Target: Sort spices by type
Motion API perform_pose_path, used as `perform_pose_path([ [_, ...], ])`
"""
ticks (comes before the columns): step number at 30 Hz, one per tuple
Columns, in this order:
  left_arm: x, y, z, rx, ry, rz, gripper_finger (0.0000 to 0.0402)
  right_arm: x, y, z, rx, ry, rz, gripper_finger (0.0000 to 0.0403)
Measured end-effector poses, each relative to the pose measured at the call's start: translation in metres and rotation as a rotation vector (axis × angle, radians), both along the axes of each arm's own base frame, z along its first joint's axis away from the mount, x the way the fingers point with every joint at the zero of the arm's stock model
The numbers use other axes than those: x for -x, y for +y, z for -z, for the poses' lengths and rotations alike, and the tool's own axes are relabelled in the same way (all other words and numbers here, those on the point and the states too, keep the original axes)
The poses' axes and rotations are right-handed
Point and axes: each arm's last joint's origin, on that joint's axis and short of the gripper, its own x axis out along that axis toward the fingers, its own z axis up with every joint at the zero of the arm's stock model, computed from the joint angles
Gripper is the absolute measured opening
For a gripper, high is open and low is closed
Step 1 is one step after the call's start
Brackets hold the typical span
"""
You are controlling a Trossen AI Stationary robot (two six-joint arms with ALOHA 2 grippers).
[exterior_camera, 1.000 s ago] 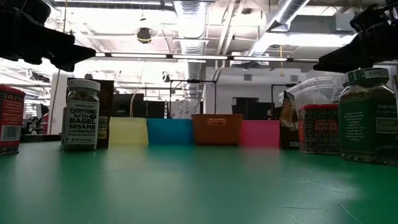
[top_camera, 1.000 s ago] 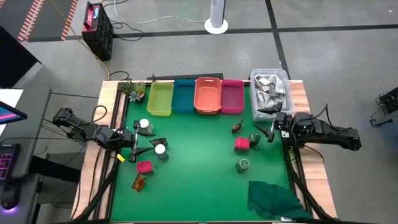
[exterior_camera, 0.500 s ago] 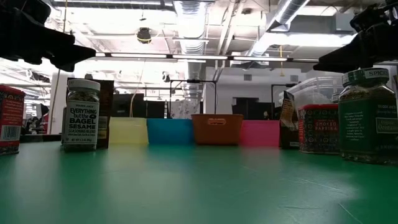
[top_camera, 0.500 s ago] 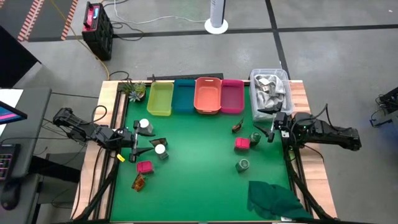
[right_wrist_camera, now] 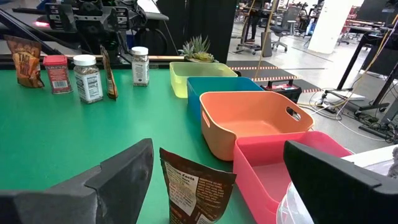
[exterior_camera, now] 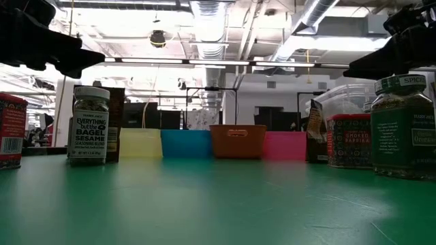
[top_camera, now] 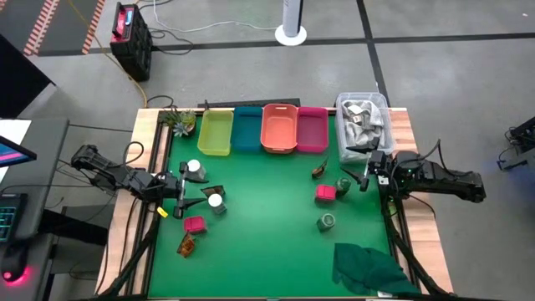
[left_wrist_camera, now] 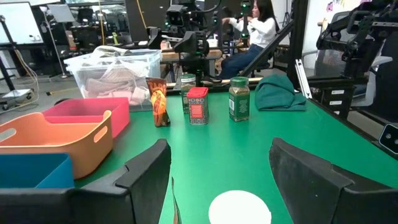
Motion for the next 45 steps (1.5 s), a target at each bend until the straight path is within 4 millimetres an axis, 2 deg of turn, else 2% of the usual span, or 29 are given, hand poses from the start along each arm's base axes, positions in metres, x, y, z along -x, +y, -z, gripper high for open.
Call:
perform_pose_path([
  [11, 0.000, 0.000, -0.001, 0.010, -0.006, 0.000, 0.0258, 0.000, 0.000, 0.000, 0.000, 0.000, 0.000, 0.0384],
  [19, 0.000, 0.000, -0.008, 0.284, -0.093, 0.005, 0.0258, 0.000, 0.000, 0.000, 0.000, 0.000, 0.000, 0.0384],
  [40, 0.000, 0.001, -0.010, 0.302, -0.104, -0.023, 0.0258, 0.000, -0.001, 0.000, 0.000, 0.000, 0.016, 0.0384],
  [45, 0.000, 0.001, -0.007, 0.385, -0.080, -0.026, 0.0258, 0.000, -0.001, 0.000, 0.000, 0.000, 0.016, 0.0384],
])
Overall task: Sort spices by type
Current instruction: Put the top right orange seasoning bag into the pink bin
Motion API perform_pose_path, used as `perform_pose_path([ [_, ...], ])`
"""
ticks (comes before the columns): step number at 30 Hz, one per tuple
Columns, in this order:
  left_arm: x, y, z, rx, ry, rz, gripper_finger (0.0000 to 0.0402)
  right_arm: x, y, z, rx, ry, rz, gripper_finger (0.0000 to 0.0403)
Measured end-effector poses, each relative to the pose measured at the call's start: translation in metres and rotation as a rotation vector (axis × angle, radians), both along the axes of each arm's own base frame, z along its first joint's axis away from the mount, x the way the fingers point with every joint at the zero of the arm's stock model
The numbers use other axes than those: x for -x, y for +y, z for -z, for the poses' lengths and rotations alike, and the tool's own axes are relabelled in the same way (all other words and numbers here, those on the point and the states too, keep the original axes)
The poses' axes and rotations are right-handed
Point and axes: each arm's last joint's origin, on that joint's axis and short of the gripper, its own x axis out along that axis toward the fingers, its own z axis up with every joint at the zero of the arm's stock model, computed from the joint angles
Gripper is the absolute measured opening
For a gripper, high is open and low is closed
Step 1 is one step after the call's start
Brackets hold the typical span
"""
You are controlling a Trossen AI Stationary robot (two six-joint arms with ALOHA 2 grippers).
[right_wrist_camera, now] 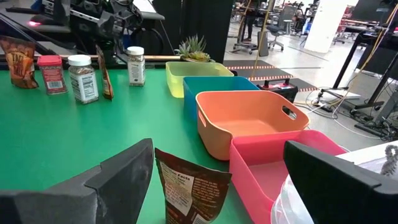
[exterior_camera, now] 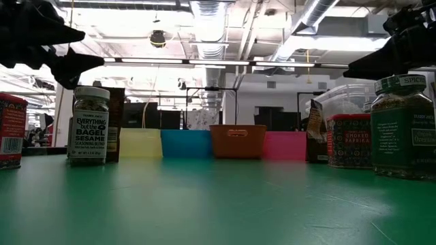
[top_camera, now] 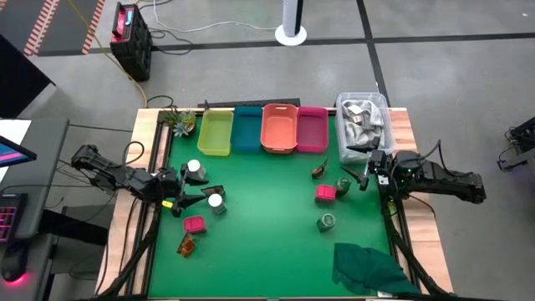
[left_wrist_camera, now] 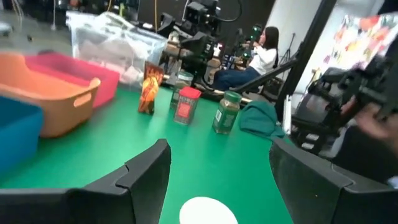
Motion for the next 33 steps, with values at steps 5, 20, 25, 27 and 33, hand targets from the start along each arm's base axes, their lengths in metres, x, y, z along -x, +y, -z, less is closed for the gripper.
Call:
perform_pose_path([
  [5, 0.000, 0.001, 0.000, 0.041, -0.003, -0.012, 0.0258, 0.000, 0.000, -0.003, -0.128, -0.087, 0.011, 0.0384],
  [20, 0.007, 0.006, -0.035, -0.074, -0.098, -0.110, 0.0258, 0.000, 0.000, -0.029, -0.330, -0.444, -0.006, 0.0384],
  [25, 0.015, 0.011, -0.053, -0.095, -0.062, -0.150, 0.0258, 0.000, 0.000, -0.031, -0.328, -0.463, -0.007, 0.0384],
  [27, 0.017, 0.013, -0.057, -0.112, -0.037, -0.181, 0.0258, 0.000, 0.000, -0.030, -0.332, -0.465, 0.004, 0.0384],
  [33, 0.018, 0.014, -0.059, -0.167, -0.011, -0.215, 0.0258, -0.004, 0.000, -0.028, -0.356, -0.440, 0.011, 0.0384],
])
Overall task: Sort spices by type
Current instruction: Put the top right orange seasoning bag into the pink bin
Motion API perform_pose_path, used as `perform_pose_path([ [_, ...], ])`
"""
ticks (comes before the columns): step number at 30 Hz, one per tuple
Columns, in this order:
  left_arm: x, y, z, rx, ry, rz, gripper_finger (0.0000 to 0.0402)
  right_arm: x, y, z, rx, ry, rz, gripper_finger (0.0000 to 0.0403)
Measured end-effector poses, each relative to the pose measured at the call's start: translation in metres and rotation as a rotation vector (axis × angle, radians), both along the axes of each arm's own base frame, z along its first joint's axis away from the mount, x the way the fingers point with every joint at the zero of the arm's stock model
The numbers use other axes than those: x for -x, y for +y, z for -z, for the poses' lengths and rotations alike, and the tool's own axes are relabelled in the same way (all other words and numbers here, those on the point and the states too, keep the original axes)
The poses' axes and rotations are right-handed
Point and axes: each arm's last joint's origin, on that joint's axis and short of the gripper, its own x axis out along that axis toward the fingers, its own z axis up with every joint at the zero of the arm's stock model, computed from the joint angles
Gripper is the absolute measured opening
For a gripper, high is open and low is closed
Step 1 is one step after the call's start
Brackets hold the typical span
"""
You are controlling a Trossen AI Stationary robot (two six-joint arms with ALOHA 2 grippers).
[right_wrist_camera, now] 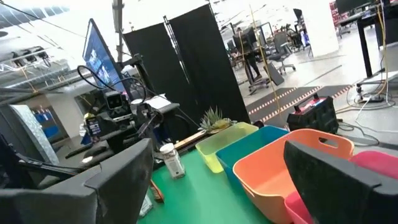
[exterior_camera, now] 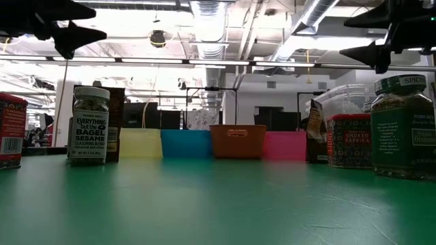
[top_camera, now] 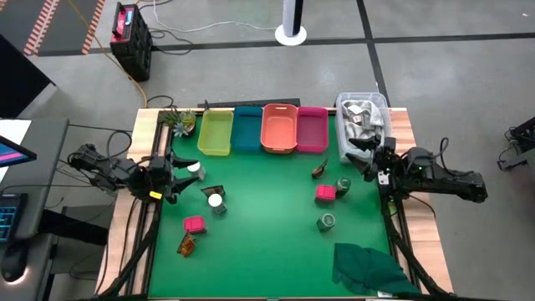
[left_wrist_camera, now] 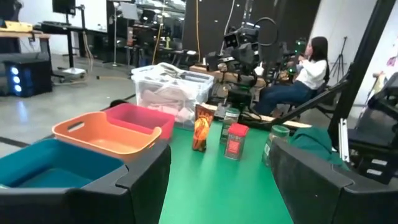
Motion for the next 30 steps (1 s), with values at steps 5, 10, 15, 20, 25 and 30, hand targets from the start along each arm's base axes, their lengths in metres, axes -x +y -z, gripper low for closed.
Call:
perform_pose_path([
  [5, 0.000, 0.000, -0.002, -0.010, 0.013, 0.000, 0.0258, -0.010, 0.001, 0.004, -0.057, 0.042, -0.022, 0.0384],
  [10, -0.004, -0.003, -0.008, -0.027, 0.046, 0.020, 0.0258, -0.026, 0.005, 0.001, -0.098, 0.025, -0.081, 0.0384],
  [15, -0.017, -0.009, -0.013, -0.107, 0.052, 0.008, 0.0258, -0.054, 0.014, -0.004, -0.040, -0.023, -0.139, 0.0384],
  [20, -0.033, -0.016, -0.013, -0.165, 0.105, -0.007, 0.0258, -0.083, 0.022, -0.003, 0.061, 0.002, -0.093, 0.0384],
  [25, -0.045, -0.017, -0.032, -0.218, 0.140, -0.087, 0.0258, -0.114, 0.023, -0.004, 0.125, 0.086, -0.060, 0.0384],
  [30, -0.059, -0.016, -0.049, -0.223, 0.108, -0.146, 0.0258, -0.145, 0.024, -0.002, 0.146, 0.166, -0.058, 0.0384],
])
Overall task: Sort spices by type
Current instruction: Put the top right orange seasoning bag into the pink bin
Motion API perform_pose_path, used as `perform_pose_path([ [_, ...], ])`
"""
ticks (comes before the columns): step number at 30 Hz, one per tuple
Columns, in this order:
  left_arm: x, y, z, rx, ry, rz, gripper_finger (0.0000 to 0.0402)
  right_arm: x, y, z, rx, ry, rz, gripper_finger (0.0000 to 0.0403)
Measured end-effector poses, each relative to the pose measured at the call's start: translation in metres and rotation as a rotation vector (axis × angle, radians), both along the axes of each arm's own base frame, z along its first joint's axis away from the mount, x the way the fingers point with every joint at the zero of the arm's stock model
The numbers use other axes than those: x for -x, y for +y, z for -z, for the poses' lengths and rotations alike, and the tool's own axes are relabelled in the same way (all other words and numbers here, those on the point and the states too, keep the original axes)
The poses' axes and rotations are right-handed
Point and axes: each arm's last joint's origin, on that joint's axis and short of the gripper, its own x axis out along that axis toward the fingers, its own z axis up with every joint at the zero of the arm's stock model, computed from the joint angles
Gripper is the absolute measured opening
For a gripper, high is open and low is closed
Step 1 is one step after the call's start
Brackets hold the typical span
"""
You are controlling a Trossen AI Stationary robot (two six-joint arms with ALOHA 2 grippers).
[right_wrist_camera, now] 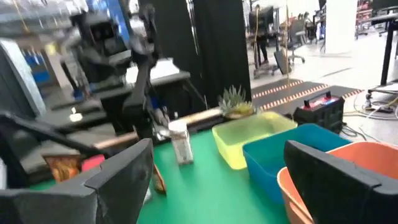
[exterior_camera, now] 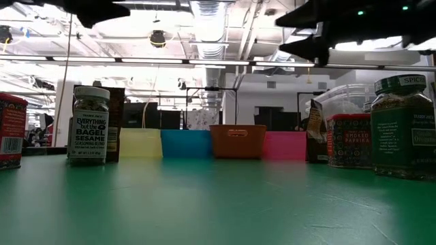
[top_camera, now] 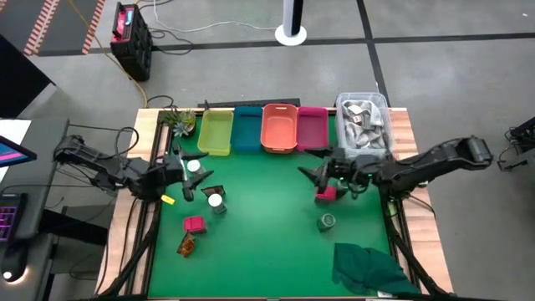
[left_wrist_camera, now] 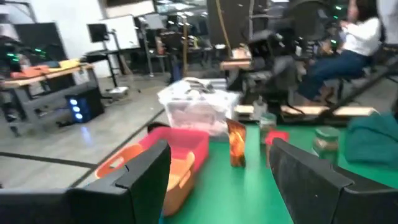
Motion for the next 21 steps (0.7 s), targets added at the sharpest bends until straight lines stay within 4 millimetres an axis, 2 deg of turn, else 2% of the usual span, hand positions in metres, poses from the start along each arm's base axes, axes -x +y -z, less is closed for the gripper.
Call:
perform_pose_path([
  [5, -0.018, 0.004, 0.011, -0.113, 0.105, -0.079, 0.0258, -0.027, 0.001, 0.006, 0.026, 0.063, 0.004, 0.0384],
  [9, -0.032, 0.016, 0.017, -0.123, 0.140, -0.176, 0.0258, -0.040, -0.004, 0.013, 0.086, 0.124, 0.028, 0.0384],
  [15, -0.054, 0.029, 0.030, -0.086, 0.138, -0.263, 0.0258, -0.047, -0.012, 0.014, 0.147, 0.155, 0.052, 0.0384],
  [21, -0.075, 0.039, 0.043, -0.152, 0.153, -0.277, 0.0258, -0.049, -0.021, 0.011, 0.155, 0.152, 0.025, 0.0384],
])
